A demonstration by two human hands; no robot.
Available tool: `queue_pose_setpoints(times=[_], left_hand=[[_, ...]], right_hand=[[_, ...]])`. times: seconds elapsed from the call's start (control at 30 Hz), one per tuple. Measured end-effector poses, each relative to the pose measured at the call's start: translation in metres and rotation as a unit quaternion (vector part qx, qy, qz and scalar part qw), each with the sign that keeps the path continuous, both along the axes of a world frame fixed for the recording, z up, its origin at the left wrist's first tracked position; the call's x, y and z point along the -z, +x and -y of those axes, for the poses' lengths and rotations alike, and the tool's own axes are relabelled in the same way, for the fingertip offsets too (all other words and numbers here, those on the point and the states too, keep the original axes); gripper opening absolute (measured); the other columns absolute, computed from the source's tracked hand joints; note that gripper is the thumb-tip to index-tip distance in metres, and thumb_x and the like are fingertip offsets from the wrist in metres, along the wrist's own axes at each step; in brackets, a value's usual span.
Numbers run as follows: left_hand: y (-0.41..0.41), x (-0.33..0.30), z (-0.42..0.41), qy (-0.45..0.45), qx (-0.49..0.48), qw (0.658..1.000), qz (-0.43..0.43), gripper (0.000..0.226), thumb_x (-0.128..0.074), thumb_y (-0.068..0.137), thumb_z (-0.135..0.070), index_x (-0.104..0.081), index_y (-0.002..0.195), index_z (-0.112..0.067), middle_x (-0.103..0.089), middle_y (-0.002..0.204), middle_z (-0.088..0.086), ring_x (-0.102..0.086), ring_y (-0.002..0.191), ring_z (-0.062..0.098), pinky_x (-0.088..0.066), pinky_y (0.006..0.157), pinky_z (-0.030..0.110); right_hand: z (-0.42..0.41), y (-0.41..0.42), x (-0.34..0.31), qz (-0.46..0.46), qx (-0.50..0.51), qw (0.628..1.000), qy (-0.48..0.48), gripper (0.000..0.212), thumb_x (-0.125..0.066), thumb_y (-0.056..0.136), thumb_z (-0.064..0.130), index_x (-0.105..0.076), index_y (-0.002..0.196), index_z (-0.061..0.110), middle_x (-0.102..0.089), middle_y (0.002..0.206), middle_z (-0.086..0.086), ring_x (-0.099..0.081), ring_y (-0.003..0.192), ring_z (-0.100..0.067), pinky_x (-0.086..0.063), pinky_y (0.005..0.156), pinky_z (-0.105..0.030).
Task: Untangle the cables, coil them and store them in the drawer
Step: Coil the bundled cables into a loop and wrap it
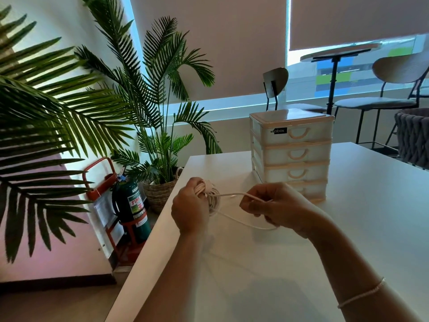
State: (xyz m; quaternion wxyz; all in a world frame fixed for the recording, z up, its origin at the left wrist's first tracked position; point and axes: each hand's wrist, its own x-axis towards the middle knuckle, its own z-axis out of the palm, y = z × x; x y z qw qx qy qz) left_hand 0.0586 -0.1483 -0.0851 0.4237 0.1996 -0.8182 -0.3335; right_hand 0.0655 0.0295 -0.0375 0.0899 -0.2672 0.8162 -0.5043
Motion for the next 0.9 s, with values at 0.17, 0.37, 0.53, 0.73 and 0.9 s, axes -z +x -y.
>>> queue_pose_setpoints(times=[0.17,0.37,0.53,0.73,0.9], left_hand=[[0.001,0.0,0.001,-0.052,-0.001,0.999,0.006,0.034,-0.05,0.083,0.0,-0.067,0.106,-0.016,-0.067,0.098,0.016,-0.06,0.09,0.038,-0.038,0.064,0.032],[0.002,-0.003,-0.011,-0.173,0.045,0.983,0.034,0.034,-0.05,0.083,-0.002,-0.066,0.108,-0.019,-0.065,0.096,0.016,-0.06,0.087,0.038,-0.037,0.062,0.031],[0.001,-0.002,-0.008,-0.23,0.181,0.954,0.063,0.039,-0.042,0.071,-0.016,-0.069,0.099,-0.023,-0.068,0.089,0.01,-0.062,0.082,0.032,-0.043,0.063,0.028],[-0.007,0.003,-0.014,-0.101,0.343,0.931,0.077,0.038,-0.044,0.058,-0.015,-0.067,0.086,-0.029,-0.068,0.073,-0.004,-0.064,0.07,0.008,-0.053,0.068,0.027],[0.001,-0.005,-0.024,0.009,0.405,0.908,0.106,0.028,-0.059,0.07,0.008,-0.07,0.081,-0.015,-0.058,0.051,-0.023,-0.049,0.047,-0.01,-0.036,0.051,0.005]], right_hand=[[-0.02,-0.01,-0.009,-0.134,0.063,0.965,0.217,0.01,-0.065,0.082,0.04,-0.07,0.087,0.033,-0.058,0.07,0.014,-0.053,0.063,-0.001,-0.046,0.064,-0.019],[-0.035,-0.008,-0.032,-0.223,0.237,0.895,0.306,0.024,-0.062,0.076,0.059,-0.068,0.086,0.038,-0.067,0.097,0.007,-0.056,0.087,-0.014,-0.045,0.07,-0.026],[-0.05,-0.011,-0.042,-0.245,0.266,0.854,0.375,0.033,-0.06,0.075,0.062,-0.065,0.098,0.038,-0.063,0.116,0.006,-0.056,0.103,-0.016,-0.041,0.077,-0.028],[-0.061,-0.028,-0.032,-0.262,0.292,0.866,0.311,0.029,-0.062,0.078,0.055,-0.067,0.099,0.036,-0.064,0.116,0.003,-0.05,0.111,-0.018,-0.035,0.093,-0.035],[-0.059,-0.038,-0.022,-0.307,0.321,0.862,0.244,0.027,-0.063,0.078,0.052,-0.07,0.098,0.035,-0.065,0.11,0.001,-0.046,0.105,-0.019,-0.031,0.088,-0.034]])
